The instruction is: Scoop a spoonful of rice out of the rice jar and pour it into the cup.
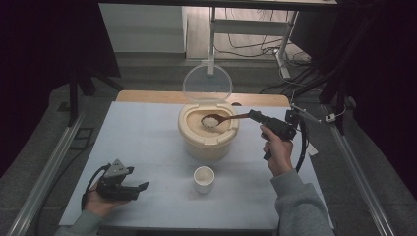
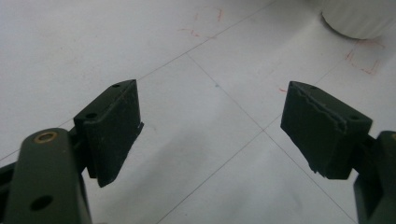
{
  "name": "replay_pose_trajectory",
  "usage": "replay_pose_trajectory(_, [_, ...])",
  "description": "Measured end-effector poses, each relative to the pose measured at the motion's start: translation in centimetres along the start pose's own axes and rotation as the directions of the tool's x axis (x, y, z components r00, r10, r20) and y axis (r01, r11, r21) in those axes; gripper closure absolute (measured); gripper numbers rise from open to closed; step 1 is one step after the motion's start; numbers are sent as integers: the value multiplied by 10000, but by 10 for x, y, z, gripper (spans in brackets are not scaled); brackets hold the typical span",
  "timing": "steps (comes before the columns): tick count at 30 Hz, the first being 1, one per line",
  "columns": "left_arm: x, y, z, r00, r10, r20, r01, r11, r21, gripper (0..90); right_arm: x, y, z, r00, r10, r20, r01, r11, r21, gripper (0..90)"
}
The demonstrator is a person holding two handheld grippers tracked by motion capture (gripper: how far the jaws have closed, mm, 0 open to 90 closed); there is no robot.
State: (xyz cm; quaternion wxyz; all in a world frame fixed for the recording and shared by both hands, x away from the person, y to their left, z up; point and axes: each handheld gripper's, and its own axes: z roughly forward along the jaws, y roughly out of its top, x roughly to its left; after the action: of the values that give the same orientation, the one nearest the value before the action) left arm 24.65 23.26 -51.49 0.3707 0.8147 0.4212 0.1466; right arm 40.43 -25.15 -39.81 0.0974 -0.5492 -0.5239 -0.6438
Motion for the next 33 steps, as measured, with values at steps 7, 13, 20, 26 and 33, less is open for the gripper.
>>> replay_pose_trajectory(7, [0,0,0,10000,-2,-12,2,10000,4,198,3,-2,-7,9998,61,-208,-57,9997,231,836])
replay_pose_trajectory(13, [0,0,0,10000,-6,-17,6,10000,-9,197,6,-6,-13,9990,126,-417,-104,9985,537,836])
replay_pose_trajectory(20, [0,0,0,10000,-4,-33,4,10000,9,197,8,-16,-22,9978,69,-655,-4,9952,974,836])
replay_pose_trajectory(26, [0,0,1,10000,-7,-53,7,10000,32,197,9,-22,-27,9973,-40,-734,140,9905,1368,836])
replay_pose_trajectory(33, [-1,0,1,10000,-4,-53,5,10000,46,197,5,-31,-31,9975,-109,-694,232,9837,1782,836])
